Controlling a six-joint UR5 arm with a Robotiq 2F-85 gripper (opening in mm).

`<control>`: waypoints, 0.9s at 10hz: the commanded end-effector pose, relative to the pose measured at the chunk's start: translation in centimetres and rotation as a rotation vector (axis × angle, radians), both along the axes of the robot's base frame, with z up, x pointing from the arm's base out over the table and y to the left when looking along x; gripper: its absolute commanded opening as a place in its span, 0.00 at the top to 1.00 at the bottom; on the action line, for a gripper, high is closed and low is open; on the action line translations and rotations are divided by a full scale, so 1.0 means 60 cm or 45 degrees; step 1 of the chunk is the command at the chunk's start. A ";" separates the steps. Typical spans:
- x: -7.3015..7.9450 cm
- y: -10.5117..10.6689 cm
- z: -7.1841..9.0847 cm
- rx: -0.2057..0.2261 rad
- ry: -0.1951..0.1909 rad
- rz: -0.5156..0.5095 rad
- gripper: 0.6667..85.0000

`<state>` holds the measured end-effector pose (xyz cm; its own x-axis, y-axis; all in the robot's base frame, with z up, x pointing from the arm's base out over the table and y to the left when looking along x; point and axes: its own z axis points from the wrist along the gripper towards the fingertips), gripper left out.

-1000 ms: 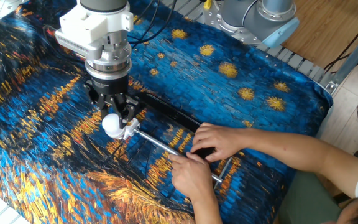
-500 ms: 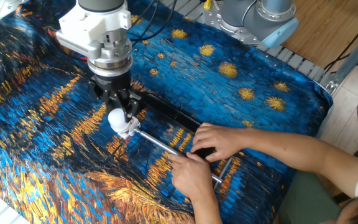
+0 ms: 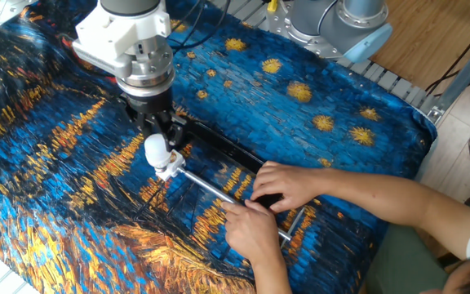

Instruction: Install the light bulb by rotating it

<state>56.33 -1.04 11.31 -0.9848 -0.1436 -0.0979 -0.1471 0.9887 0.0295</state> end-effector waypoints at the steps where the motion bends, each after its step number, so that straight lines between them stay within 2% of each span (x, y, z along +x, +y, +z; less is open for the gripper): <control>1: -0.001 -0.004 0.023 -0.031 0.042 0.002 1.00; 2: -0.010 -0.004 0.026 -0.029 0.069 -0.002 1.00; 4: -0.016 -0.005 0.029 -0.035 0.083 0.006 1.00; 7: -0.026 0.010 0.029 -0.002 0.112 0.057 1.00; 8: -0.034 0.011 0.027 -0.011 0.130 0.126 1.00; 9: -0.042 -0.007 0.027 -0.071 0.147 0.305 1.00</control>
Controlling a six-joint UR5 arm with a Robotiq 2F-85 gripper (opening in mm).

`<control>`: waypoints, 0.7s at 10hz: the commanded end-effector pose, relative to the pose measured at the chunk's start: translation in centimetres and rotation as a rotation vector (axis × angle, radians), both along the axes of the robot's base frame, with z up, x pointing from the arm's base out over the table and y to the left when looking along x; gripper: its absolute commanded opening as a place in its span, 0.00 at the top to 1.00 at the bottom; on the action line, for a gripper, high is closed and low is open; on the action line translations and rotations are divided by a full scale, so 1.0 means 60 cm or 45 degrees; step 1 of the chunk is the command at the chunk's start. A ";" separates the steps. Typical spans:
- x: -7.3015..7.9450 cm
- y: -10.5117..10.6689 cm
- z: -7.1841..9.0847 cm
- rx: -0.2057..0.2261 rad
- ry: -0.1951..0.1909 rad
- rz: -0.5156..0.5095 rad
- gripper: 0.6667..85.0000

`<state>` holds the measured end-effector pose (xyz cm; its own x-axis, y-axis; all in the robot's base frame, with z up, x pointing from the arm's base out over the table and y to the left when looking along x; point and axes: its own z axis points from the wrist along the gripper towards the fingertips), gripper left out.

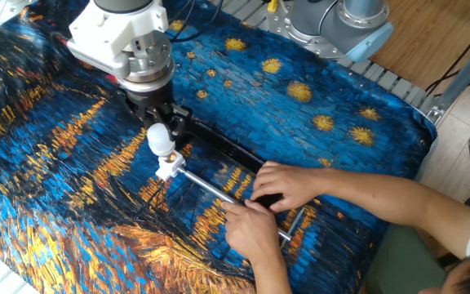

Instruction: Install the light bulb by rotating it

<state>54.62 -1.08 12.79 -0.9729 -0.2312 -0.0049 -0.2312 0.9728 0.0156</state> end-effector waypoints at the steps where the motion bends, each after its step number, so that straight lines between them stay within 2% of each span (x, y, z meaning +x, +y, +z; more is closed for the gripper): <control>1: -0.029 0.010 0.003 0.029 0.074 0.285 1.00; 2: -0.029 -0.007 0.002 -0.019 0.076 0.469 1.00; 3: -0.028 -0.018 0.002 -0.045 0.081 0.679 1.00; 4: -0.022 -0.006 0.002 -0.015 0.053 0.803 1.00; 5: -0.006 -0.003 0.002 -0.021 0.004 0.942 1.00; 7: 0.022 -0.009 0.007 -0.092 -0.054 1.113 1.00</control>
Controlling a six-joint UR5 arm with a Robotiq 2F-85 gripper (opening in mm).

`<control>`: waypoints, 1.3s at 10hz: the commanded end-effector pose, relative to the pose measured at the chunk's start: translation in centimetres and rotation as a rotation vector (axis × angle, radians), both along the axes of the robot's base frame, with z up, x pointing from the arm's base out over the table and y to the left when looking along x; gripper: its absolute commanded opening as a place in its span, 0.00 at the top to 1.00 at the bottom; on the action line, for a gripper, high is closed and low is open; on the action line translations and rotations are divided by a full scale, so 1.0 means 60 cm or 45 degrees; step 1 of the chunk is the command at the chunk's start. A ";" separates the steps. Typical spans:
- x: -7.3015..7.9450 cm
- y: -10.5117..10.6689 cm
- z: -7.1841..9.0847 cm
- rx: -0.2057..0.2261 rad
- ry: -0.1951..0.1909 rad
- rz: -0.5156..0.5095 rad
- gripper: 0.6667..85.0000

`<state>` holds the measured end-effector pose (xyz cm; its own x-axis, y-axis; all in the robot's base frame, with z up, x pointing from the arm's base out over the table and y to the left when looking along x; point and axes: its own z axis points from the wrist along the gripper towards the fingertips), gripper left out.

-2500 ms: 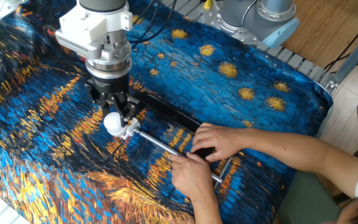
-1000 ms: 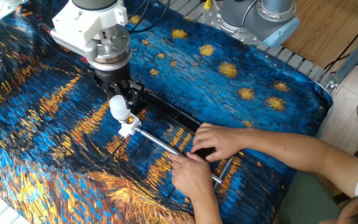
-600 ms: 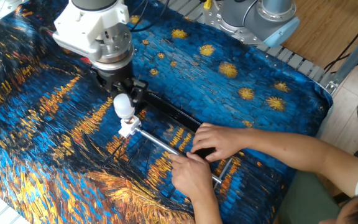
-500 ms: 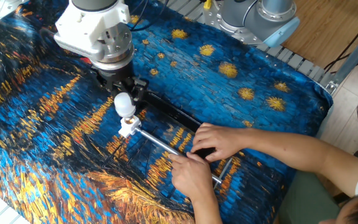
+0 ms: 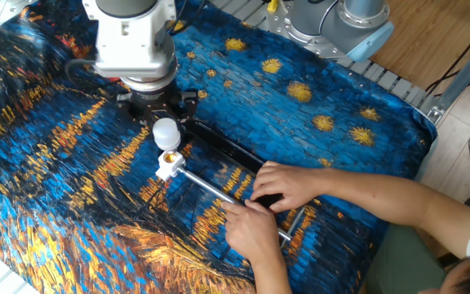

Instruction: Install the light bulb by rotating it

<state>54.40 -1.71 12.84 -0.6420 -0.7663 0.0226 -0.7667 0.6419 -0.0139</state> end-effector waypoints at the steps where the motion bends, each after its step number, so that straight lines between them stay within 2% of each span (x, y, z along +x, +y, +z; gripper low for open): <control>1: 0.031 0.013 0.009 0.003 -0.085 0.332 1.00; 2: 0.035 0.022 0.010 0.025 -0.101 0.376 1.00; 3: 0.040 0.020 0.011 0.013 -0.116 0.433 1.00; 9: 0.017 0.009 0.008 -0.003 -0.043 0.464 1.00; 13: 0.015 0.011 0.004 -0.001 -0.043 0.472 1.00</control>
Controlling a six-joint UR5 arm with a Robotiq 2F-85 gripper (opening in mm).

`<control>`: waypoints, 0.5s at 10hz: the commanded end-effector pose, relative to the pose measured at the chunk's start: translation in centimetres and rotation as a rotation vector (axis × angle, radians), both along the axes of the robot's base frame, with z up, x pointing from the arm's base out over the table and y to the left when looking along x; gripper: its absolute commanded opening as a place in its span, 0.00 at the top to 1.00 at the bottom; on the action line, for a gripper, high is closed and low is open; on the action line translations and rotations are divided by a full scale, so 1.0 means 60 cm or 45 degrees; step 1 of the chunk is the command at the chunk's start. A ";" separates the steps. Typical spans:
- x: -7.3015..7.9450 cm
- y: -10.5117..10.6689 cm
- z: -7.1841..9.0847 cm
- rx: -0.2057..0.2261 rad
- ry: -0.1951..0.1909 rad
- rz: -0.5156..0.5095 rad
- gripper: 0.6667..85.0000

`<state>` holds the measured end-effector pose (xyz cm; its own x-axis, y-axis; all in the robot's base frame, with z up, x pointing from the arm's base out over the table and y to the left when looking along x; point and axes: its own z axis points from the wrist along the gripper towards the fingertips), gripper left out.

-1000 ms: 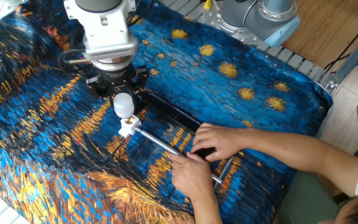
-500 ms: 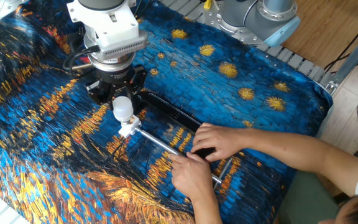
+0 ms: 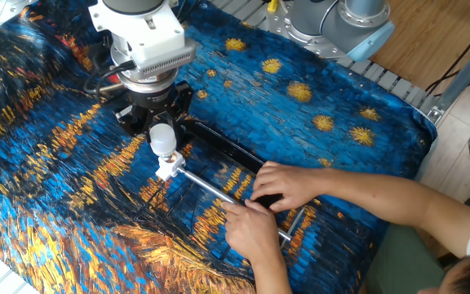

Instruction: Install the light bulb by rotating it

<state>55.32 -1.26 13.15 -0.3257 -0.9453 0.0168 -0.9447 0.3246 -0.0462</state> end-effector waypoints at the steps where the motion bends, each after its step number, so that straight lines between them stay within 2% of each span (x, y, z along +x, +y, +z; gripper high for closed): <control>1: 0.000 0.003 -0.004 0.013 -0.005 0.004 1.00; 5: -0.002 0.003 -0.012 0.017 -0.005 0.004 1.00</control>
